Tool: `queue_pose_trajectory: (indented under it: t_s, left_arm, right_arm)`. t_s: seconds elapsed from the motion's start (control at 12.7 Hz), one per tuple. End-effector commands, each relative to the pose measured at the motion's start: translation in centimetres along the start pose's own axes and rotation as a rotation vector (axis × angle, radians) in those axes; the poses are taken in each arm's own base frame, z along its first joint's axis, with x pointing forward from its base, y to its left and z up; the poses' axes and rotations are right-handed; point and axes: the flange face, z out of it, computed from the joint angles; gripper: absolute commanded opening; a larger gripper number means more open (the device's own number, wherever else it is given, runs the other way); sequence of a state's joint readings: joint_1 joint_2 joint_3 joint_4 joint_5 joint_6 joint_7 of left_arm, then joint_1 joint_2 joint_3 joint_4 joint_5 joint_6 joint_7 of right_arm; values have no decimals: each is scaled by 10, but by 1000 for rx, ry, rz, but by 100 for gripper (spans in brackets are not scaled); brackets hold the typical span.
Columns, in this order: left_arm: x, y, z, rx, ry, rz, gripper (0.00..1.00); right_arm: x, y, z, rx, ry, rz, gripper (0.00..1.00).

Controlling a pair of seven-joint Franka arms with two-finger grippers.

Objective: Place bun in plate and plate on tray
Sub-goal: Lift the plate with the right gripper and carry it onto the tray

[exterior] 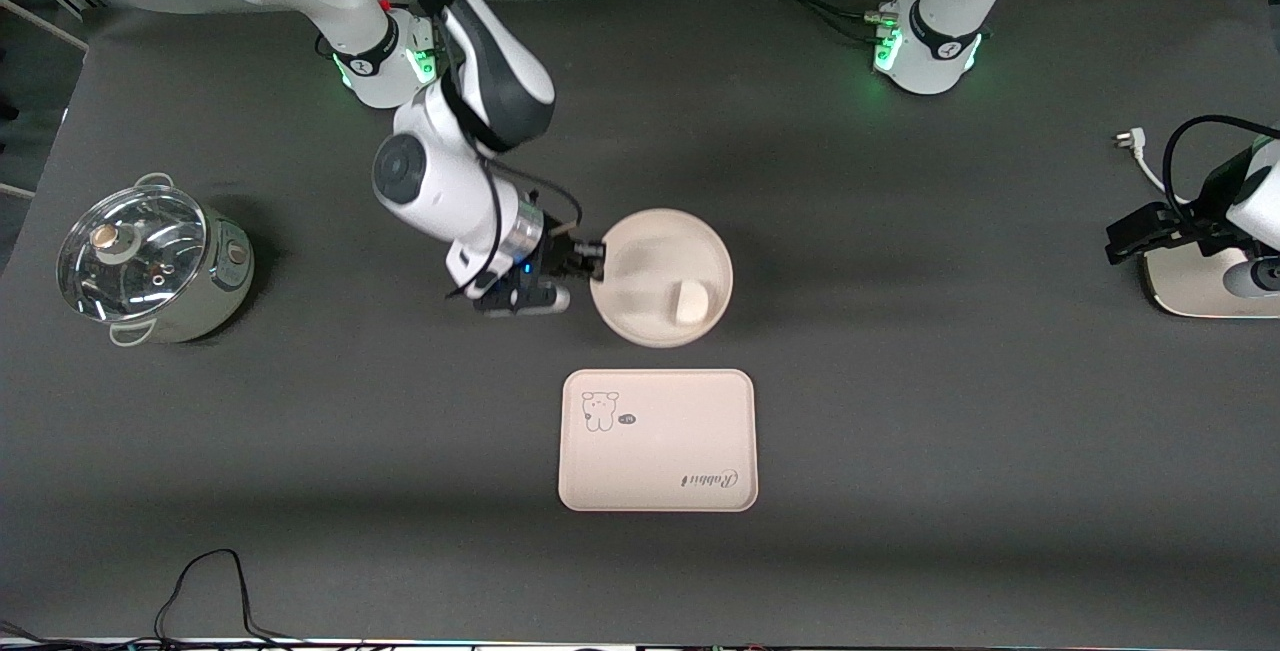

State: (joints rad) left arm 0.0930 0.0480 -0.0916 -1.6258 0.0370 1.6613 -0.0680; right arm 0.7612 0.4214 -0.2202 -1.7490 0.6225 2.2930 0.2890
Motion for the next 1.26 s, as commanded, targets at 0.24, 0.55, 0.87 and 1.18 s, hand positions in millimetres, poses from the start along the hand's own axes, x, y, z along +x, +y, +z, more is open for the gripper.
queue_pose_trajectory:
  t_s: [0.24,0.55,0.87,1.18]
  left_arm:
    - [0,2,-6,1,0,17,100]
    - [0,2,-6,1,0,17,100]
    - [0,2,-6,1,0,17,100]
    - [0,2,-6,1,0,17,100]
  right_arm:
    - [114,-27,-3,44,80,-33,0]
    - [133,3,49,45,74,13,0]
    - [141,36,122,42,97,53,0]
    - [142,52,147,30,98,57,0]
